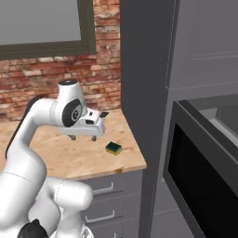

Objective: Place the sponge inside the microwave to prepare for sanitizing.

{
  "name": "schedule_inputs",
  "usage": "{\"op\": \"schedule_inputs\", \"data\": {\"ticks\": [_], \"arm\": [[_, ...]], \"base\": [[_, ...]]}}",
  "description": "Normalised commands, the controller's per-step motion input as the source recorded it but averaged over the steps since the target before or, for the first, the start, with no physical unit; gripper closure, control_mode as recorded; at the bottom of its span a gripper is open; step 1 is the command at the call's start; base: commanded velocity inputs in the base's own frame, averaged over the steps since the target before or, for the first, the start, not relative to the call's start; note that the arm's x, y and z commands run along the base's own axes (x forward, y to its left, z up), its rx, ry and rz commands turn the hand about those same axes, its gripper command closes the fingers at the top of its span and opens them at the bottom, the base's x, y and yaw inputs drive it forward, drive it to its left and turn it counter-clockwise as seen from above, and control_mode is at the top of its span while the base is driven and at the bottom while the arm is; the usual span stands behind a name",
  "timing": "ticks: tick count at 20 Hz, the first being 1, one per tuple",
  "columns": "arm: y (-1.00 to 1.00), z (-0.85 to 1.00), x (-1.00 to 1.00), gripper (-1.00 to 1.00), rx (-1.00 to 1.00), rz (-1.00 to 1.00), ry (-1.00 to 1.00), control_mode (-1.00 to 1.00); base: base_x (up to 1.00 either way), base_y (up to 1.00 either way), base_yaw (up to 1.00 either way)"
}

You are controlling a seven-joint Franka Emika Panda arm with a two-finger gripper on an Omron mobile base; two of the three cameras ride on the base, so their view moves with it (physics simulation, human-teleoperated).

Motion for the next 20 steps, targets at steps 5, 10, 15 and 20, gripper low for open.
{"op": "schedule_inputs", "data": {"ticks": [5, 10, 15, 20], "arm": [[-0.4, -0.22, 0.02, -1.0, -0.06, 0.35, -0.01, -1.0], [-0.04, -0.2, 0.09, -1.0, 0.04, 0.54, -0.02, -1.0], [0.0, -0.04, 0.2, -1.0, 0.0, 0.61, 0.0, -1.0], [-0.05, -0.13, 0.53, -1.0, -0.01, 0.26, 0.0, -1.0]], "base": [[0.0, 0.0, 0.0], [0.0, 0.0, 0.0], [0.0, 0.0, 0.0], [0.0, 0.0, 0.0]]}}
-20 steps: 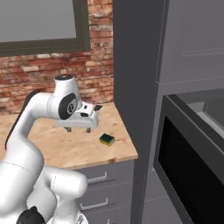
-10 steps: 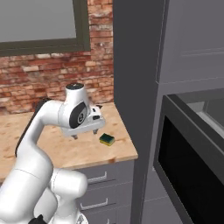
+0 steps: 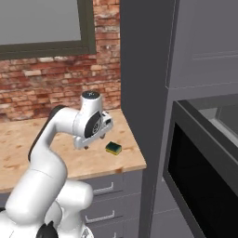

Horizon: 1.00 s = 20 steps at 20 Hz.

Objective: Place the sponge inside the microwave to prepare for sanitizing.

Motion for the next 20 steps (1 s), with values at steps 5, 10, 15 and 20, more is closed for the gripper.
{"op": "schedule_inputs", "data": {"ticks": [5, 10, 15, 20], "arm": [[0.0, -0.09, 0.61, -1.0, -0.03, 0.14, 0.02, -1.0], [-0.04, -0.22, 0.69, -1.0, -0.17, 0.0, 0.25, -1.0], [0.0, -0.28, 0.44, -1.0, -0.18, -0.03, 0.08, -1.0], [-0.03, -0.25, 0.38, -1.0, 0.0, 0.0, -0.04, -1.0]], "base": [[0.0, 0.0, 0.0], [0.0, 0.0, 0.0], [0.0, 0.0, 0.0], [0.0, 0.0, 0.0]]}}
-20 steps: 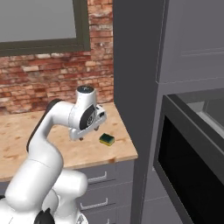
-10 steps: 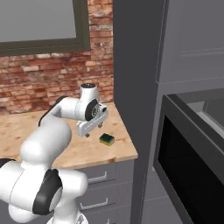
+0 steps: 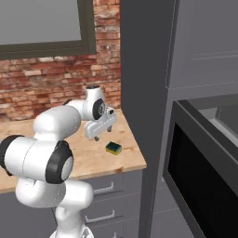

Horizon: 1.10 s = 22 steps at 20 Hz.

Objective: Place the sponge inside the microwave to prepare for sanitizing.

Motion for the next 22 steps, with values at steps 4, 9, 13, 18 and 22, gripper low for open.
{"op": "schedule_inputs", "data": {"ticks": [4, 9, 13, 18, 22], "arm": [[-0.24, -0.35, 0.11, -1.0, 0.0, 0.01, -0.02, -1.0], [-0.17, -0.19, 0.06, -1.0, 0.0, 0.0, 0.0, -1.0], [0.0, -0.13, 0.14, -1.0, 0.03, 0.02, 0.0, -1.0], [0.0, -0.25, 0.27, -1.0, 0.02, 0.02, 0.0, -1.0], [0.0, -0.21, 0.27, -1.0, 0.0, 0.02, 0.0, -1.0]], "base": [[0.0, 0.0, 0.0], [0.0, 0.0, 0.0], [0.0, 0.0, 0.0], [0.0, 0.0, 0.0], [0.0, 0.0, 0.0]]}}
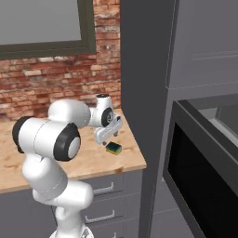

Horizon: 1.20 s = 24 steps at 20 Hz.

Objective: Place the sponge inside the microwave to prepare for sanitizing.

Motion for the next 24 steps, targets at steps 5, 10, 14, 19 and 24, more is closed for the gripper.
{"op": "schedule_inputs", "data": {"ticks": [5, 10, 14, 19, 24], "arm": [[0.0, -0.19, 0.24, -1.0, 0.0, 0.01, 0.0, -1.0], [0.0, -0.09, 0.03, -1.0, 0.0, 0.0, 0.0, -1.0], [0.0, -0.11, -0.13, -1.0, 0.0, 0.0, 0.0, -1.0], [0.0, -0.17, -0.08, -1.0, 0.0, 0.01, 0.0, -1.0], [0.0, -0.16, -0.04, -1.0, 0.05, 0.05, 0.0, -1.0]], "base": [[0.0, 0.0, 0.0], [0.0, 0.0, 0.0], [0.0, 0.0, 0.0], [0.0, 0.0, 0.0], [0.0, 0.0, 0.0]]}}
